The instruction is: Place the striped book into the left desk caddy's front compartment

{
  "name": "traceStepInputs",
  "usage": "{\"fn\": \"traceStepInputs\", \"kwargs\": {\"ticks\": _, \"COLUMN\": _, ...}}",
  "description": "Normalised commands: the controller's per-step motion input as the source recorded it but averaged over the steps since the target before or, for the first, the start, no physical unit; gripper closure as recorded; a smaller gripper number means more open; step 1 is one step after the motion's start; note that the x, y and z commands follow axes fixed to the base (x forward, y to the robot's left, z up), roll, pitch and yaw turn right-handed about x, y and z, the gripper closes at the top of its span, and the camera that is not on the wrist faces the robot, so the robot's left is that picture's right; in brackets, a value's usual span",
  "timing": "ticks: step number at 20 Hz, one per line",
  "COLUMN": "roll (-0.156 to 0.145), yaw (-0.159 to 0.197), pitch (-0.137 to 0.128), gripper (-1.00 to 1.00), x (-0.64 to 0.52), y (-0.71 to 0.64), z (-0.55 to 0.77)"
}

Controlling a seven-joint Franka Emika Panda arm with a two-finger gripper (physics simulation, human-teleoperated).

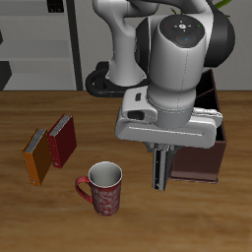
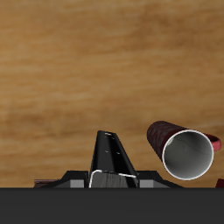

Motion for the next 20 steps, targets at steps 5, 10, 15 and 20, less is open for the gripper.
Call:
{"fn": "traceStepInputs", "kwargs": {"ticks": 5, "roll": 0.02, "yaw": 0.064, "pitch": -0.074, "gripper": 1.0, "x": -0.35, "y": -0.02, "z": 0.34}}
{"fn": "traceStepInputs", "kwargs": {"ticks": 10, "roll": -0.001, "yaw": 0.052, "pitch": -0.06, "gripper": 1.0, "x": -0.4, "y": -0.18, "z": 0.26}}
{"fn": "traceStepInputs", "kwargs": {"ticks": 15, "roll": -0.025, "yaw": 0.018, "pitch": -0.02, "gripper": 1.0, "x": -0.27, "y": -0.2, "z": 0.12}}
{"fn": "traceStepInputs", "kwargs": {"ticks": 20, "roll": -0.01, "yaw": -0.011, "pitch": 0.003, "gripper": 1.0, "x": -0.16, "y": -0.11, "z": 0.06}}
